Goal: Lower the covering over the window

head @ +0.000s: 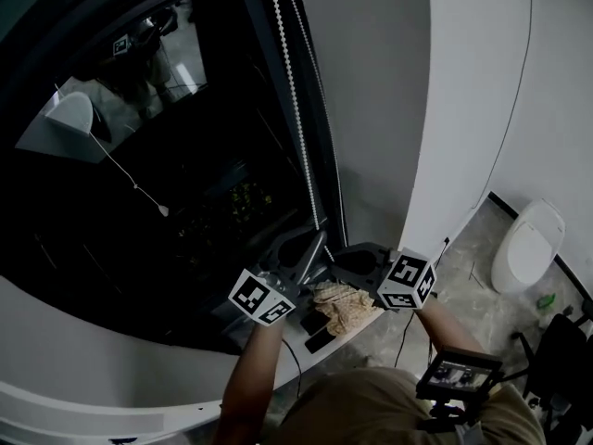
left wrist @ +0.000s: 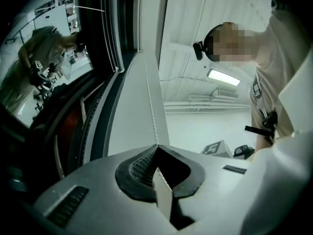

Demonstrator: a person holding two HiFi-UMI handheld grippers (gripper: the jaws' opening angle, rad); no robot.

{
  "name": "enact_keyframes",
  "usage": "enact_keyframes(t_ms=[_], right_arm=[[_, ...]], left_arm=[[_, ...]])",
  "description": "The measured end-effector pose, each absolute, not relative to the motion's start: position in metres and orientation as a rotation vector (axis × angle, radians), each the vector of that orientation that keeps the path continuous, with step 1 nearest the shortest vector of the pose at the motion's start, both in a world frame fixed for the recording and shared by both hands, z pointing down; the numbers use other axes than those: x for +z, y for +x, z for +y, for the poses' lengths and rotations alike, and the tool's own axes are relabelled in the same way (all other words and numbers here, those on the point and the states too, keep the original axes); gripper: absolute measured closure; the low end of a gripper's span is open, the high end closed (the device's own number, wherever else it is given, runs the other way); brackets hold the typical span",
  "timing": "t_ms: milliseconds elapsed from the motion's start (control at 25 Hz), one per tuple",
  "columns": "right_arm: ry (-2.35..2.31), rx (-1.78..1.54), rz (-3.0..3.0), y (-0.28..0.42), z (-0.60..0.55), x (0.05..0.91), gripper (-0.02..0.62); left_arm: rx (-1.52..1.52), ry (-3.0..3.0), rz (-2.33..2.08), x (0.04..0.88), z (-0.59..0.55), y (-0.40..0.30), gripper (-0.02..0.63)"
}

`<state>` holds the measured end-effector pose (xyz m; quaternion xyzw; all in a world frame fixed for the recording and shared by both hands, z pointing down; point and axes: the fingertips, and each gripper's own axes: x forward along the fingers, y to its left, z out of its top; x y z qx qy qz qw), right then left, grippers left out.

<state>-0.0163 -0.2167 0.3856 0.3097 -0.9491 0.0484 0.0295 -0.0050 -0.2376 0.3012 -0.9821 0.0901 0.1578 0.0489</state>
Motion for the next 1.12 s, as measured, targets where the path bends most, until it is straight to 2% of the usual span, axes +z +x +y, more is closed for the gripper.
enact_keyframes(t_ms=[80,160,320,480,520,560,1000,1080,1120], right_arm=[[0.956,0.224,-2.996,-0.006,-0.213,0.369,0.506],[1.044,0.214,-3.065,0.005,-0.213,0.341,0.499],[1.165,0.01,-3.109,0.004,-0.212,0.294,0.5],[1.227,-0.137,-3.097,-0.007,-0.213,0.283,0.5],[1.239,-0.151,-3.093,-0.008,-0.214,0.283,0.517],[1.245,-0.157,-3.09,-0.008,-0.214,0.284,0.571],[1.238,-0.078,-3.088,-0.005,-0.219,0.299,0.581],[1.255,-0.082,-3.079,-0.005,-0.222,0.31,0.509],[1.275,-0.082,-3.075,-0.002,-0.224,0.315,0.494]], left_arm=[[0.388,-2.96,0.314,0.322,-0.237,-0.007,0.589],[0.288,-2.972,0.316,0.354,-0.232,-0.005,0.589],[0.379,-3.055,0.291,0.374,-0.217,-0.008,0.589],[0.351,-3.035,0.241,0.371,-0.2,-0.001,0.589],[0.35,-3.036,0.239,0.371,-0.198,0.0,0.589],[0.356,-3.039,0.24,0.371,-0.197,0.0,0.589],[0.305,-3.001,0.357,0.378,-0.212,-0.003,0.589],[0.305,-3.015,0.399,0.389,-0.222,-0.011,0.584],[0.344,-3.038,0.423,0.392,-0.227,-0.017,0.567]])
